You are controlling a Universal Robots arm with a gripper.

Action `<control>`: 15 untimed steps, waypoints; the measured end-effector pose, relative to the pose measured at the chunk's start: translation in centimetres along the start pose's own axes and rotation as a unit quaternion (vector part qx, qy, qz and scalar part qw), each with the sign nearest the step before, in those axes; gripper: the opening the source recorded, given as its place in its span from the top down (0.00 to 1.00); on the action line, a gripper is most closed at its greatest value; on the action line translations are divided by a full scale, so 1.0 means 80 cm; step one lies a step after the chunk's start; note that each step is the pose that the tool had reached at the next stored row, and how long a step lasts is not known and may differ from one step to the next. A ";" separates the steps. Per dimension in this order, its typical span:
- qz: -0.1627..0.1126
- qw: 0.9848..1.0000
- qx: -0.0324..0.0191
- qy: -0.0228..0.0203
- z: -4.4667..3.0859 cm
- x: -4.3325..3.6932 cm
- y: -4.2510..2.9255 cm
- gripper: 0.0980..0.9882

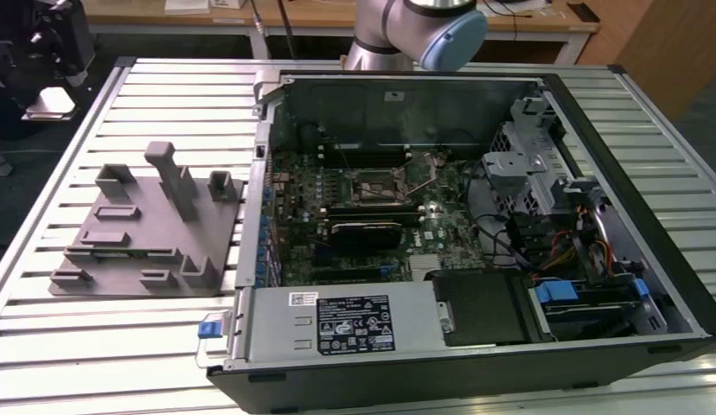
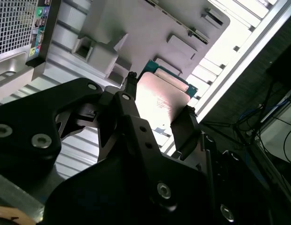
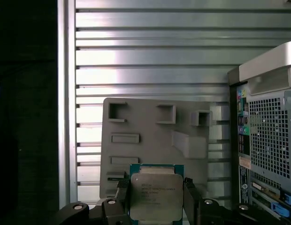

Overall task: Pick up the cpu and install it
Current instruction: 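Pick up the cpu and move it towards the insertion slot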

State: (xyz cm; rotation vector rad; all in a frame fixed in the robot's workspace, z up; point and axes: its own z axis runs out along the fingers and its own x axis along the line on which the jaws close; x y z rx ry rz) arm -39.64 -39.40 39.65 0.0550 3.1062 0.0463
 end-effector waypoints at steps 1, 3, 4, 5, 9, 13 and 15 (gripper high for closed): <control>0.000 1.000 0.000 0.000 0.0002 -0.002 0.0001 0.50; 0.000 1.000 0.000 0.000 0.0002 -0.006 0.0002 0.50; 0.000 1.000 0.000 0.000 0.0002 -0.008 0.0003 0.50; 0.000 1.000 0.000 0.000 0.0003 -0.010 0.0003 0.50; 0.000 1.000 0.000 0.000 0.0007 -0.018 0.0006 0.50; 0.000 1.000 0.000 0.000 0.0010 -0.026 0.0009 0.50; 0.000 1.000 0.000 0.000 0.0011 -0.030 0.0011 0.50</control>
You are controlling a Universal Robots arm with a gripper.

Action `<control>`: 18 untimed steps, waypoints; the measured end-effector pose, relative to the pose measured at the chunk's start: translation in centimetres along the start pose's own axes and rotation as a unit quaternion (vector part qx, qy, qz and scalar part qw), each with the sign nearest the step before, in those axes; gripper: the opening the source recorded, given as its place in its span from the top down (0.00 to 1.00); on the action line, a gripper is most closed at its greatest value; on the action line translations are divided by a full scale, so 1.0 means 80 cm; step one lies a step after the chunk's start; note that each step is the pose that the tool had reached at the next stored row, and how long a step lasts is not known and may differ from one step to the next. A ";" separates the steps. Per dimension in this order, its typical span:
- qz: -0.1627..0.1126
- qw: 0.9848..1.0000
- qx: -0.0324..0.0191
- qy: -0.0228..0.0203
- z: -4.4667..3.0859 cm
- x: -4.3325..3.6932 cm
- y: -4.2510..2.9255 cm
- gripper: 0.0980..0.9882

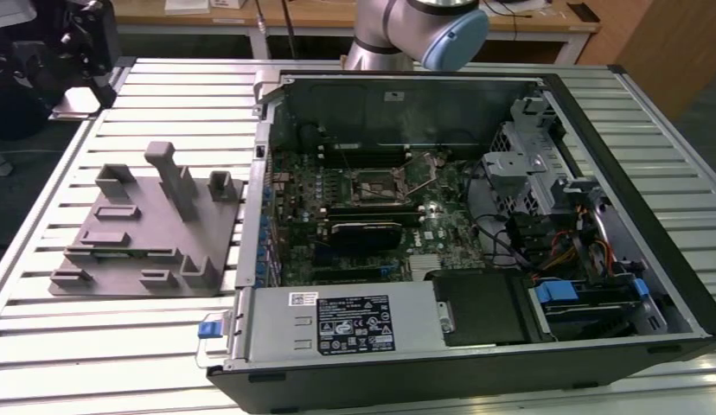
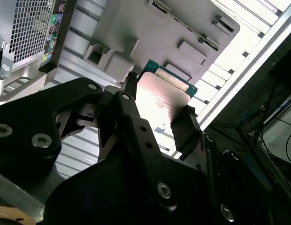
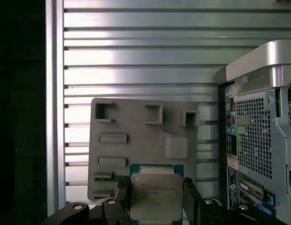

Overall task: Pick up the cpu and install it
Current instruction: 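Pick up the cpu and move it towards the insertion slot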

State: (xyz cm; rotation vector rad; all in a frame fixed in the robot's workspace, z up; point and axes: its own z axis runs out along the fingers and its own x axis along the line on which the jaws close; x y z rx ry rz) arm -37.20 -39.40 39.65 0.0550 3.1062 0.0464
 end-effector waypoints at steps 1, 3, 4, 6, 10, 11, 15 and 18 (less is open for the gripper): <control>0.000 1.000 0.000 0.000 0.0000 -0.002 0.0001 0.50; 0.000 1.000 0.000 0.000 0.0002 -0.007 0.0003 0.50; 0.000 1.000 0.000 0.000 0.0003 -0.009 0.0004 0.50; 0.000 1.000 0.000 0.000 0.0005 -0.014 0.0005 0.50; 0.000 1.000 0.000 0.000 0.0008 -0.022 0.0008 0.50; 0.000 1.000 0.000 0.000 0.0009 -0.025 0.0009 0.50; 0.000 1.000 0.000 0.000 0.0012 -0.033 0.0012 0.50; 0.000 1.000 0.000 0.000 0.0014 -0.041 0.0014 0.50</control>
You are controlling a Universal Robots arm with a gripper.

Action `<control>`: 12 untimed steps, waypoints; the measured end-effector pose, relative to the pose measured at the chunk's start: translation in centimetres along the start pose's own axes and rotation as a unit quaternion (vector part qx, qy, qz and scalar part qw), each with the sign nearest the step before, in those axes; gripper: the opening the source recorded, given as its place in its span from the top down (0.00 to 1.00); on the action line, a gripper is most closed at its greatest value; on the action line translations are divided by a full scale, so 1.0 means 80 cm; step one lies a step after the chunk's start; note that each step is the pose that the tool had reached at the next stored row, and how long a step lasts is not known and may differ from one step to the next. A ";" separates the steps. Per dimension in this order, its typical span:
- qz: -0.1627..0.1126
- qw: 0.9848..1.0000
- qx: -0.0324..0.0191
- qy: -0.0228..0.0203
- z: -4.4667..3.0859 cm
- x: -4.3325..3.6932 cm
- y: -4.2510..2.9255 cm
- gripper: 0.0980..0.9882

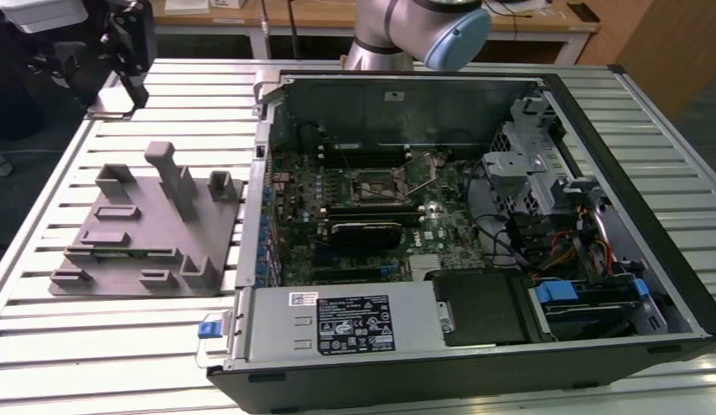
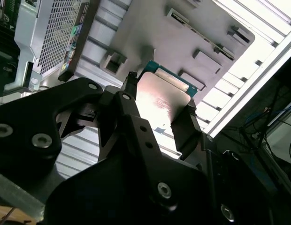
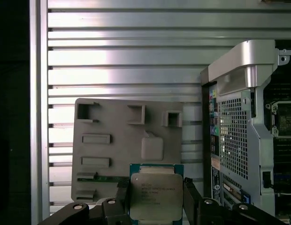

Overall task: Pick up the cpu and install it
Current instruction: 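Pick up the cpu and move it towards the insertion slot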

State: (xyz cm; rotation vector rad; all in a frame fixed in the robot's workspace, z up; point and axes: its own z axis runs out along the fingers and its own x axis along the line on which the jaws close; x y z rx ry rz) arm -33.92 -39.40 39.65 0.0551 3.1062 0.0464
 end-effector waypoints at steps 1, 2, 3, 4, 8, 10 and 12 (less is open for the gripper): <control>0.000 1.000 0.000 0.000 0.0001 -0.003 0.0001 0.50; 0.000 1.000 0.000 0.000 0.0002 -0.006 0.0002 0.50; 0.000 1.000 0.000 0.000 0.0003 -0.009 0.0003 0.50; 0.000 1.000 0.000 0.000 0.0005 -0.012 0.0004 0.50; 0.000 1.000 0.000 0.000 0.0008 -0.022 0.0008 0.50; 0.000 1.000 0.000 0.000 0.0009 -0.026 0.0009 0.50; 0.000 1.000 0.000 0.000 0.0011 -0.031 0.0011 0.50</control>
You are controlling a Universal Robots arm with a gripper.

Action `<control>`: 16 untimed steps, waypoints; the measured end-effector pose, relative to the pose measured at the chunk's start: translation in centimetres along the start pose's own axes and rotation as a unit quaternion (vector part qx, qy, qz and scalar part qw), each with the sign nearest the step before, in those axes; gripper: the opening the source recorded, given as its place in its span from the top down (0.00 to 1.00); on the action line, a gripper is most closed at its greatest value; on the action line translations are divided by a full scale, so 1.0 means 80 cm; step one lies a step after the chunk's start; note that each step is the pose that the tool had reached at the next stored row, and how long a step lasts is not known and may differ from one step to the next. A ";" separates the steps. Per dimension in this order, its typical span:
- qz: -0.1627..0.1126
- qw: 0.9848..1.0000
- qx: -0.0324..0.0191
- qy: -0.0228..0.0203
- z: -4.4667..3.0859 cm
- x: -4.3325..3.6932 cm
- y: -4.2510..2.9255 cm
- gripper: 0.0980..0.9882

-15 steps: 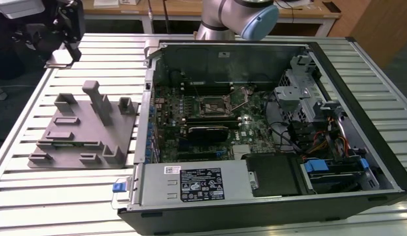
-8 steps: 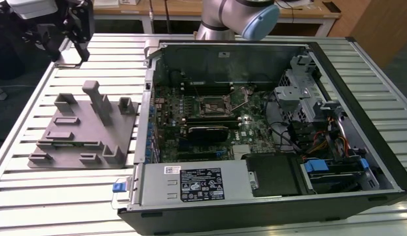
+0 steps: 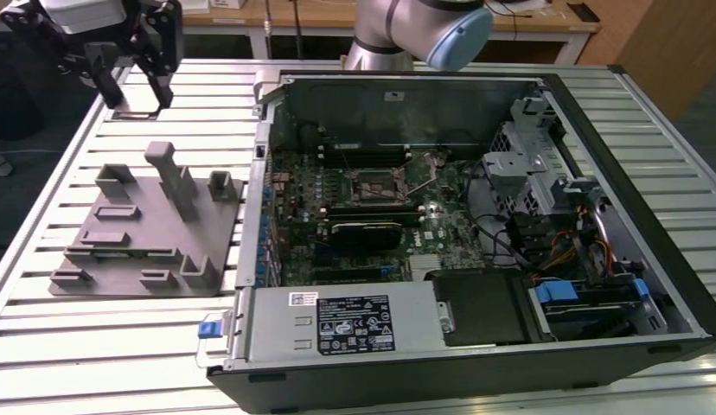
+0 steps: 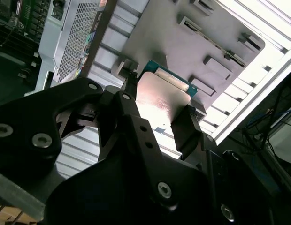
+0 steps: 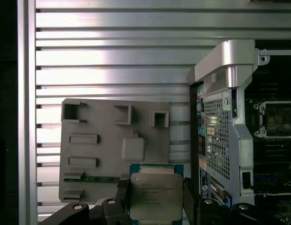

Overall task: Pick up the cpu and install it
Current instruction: 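Pick up the cpu and move it towards the insertion slot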

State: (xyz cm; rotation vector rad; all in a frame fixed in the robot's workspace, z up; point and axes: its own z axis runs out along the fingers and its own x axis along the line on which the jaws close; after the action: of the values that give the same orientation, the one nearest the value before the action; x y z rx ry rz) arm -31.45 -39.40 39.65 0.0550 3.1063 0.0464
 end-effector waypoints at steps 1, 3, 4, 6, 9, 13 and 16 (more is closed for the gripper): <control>0.000 1.000 0.000 0.000 0.0001 -0.002 0.0001 0.50; 0.000 1.000 0.000 0.000 0.0002 -0.007 0.0003 0.50; 0.000 1.000 0.000 0.000 0.0003 -0.010 0.0003 0.50; 0.000 1.000 0.000 0.000 0.0005 -0.014 0.0005 0.50; 0.000 1.000 0.000 0.000 0.0007 -0.021 0.0008 0.50; 0.000 1.000 0.000 0.000 0.0011 -0.031 0.0011 0.50; 0.000 1.000 0.000 0.000 0.0013 -0.038 0.0013 0.50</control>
State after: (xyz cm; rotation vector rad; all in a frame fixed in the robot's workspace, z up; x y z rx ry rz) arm -28.40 -39.40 39.65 0.0551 3.1063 0.0463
